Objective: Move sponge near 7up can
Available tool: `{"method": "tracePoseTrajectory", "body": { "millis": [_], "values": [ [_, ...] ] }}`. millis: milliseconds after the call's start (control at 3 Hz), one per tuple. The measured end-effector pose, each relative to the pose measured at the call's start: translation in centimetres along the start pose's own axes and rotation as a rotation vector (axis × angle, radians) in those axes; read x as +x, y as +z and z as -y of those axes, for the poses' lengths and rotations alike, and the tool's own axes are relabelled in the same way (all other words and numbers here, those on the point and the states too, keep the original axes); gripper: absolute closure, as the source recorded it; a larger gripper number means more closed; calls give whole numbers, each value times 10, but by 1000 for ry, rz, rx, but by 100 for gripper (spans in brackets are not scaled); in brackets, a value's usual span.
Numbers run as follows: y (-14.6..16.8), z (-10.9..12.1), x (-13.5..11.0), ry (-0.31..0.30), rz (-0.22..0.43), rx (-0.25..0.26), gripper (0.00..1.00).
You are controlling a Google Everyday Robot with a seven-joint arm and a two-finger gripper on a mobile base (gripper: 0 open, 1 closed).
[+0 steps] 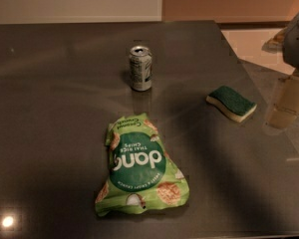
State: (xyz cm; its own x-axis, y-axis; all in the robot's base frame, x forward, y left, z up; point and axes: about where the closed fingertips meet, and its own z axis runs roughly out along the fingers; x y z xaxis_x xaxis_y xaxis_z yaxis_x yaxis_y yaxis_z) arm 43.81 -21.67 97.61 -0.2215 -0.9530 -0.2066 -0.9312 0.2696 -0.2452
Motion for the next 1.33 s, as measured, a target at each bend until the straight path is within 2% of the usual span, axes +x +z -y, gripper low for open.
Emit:
{"method": "tracePoseTrajectory", "body": {
  "millis": [333,667,1000,1333],
  "values": [
    [0,0,0,0,0,0,0],
    [12,2,-4,6,12,-37,0],
    [41,16,-4,41,40,-93,0],
    [74,42,-2,82,55,-124,0]
  ]
}}
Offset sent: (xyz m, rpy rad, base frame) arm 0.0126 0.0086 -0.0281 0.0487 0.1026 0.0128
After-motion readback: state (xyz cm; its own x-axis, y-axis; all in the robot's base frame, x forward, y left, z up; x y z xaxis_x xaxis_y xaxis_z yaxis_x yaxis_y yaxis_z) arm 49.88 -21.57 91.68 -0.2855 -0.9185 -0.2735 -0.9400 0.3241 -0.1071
